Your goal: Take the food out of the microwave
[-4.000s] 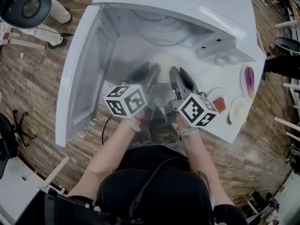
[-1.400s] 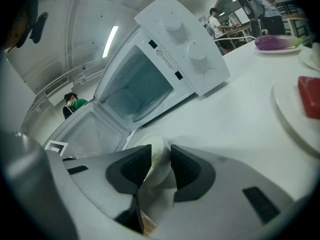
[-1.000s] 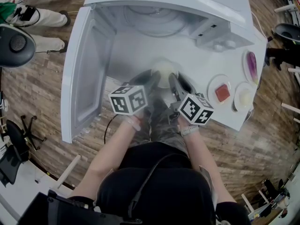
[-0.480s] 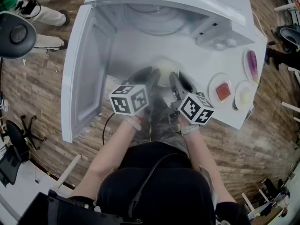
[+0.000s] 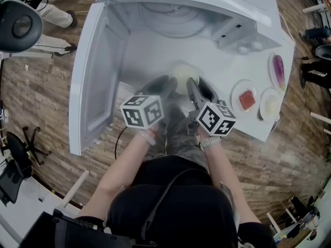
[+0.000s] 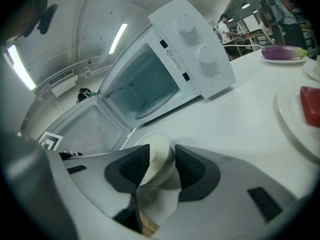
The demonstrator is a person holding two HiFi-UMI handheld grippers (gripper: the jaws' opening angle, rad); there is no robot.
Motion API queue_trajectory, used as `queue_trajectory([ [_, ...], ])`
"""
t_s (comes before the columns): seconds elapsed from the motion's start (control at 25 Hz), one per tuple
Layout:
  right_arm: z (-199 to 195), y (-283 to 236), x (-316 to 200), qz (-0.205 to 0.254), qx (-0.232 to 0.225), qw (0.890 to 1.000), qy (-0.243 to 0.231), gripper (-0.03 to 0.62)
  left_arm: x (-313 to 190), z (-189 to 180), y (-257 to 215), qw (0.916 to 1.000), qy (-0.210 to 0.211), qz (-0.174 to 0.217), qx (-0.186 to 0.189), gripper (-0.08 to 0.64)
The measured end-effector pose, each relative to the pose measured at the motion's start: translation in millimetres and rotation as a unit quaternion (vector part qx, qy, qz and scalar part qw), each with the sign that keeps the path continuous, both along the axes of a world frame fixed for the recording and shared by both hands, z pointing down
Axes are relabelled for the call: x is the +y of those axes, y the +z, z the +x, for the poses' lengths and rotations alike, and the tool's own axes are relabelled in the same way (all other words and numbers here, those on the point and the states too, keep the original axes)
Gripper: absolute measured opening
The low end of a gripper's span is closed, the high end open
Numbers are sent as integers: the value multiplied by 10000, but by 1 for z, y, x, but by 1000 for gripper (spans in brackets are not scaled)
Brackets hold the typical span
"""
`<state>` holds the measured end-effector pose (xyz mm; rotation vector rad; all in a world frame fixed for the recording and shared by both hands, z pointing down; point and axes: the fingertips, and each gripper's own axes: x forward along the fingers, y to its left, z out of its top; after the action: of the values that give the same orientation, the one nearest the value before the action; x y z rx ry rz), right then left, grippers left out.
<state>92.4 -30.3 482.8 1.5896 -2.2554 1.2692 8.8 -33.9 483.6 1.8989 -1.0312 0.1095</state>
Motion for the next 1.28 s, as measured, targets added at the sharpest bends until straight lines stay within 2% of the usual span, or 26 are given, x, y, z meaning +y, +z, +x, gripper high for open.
queue_trajectory([
  [0.68,4,-2,10,85,46,9999,125,187,7,-4,-8,9998,-26,108,188,141],
  [1.12,12,-12,17,227,218,9994,106,190,14,-3,-14,9995,139,236,124,141],
  [1.28,12,-20,19,360,366,9987,13,189,15,-5,-21,9986,187,495,-27,141],
])
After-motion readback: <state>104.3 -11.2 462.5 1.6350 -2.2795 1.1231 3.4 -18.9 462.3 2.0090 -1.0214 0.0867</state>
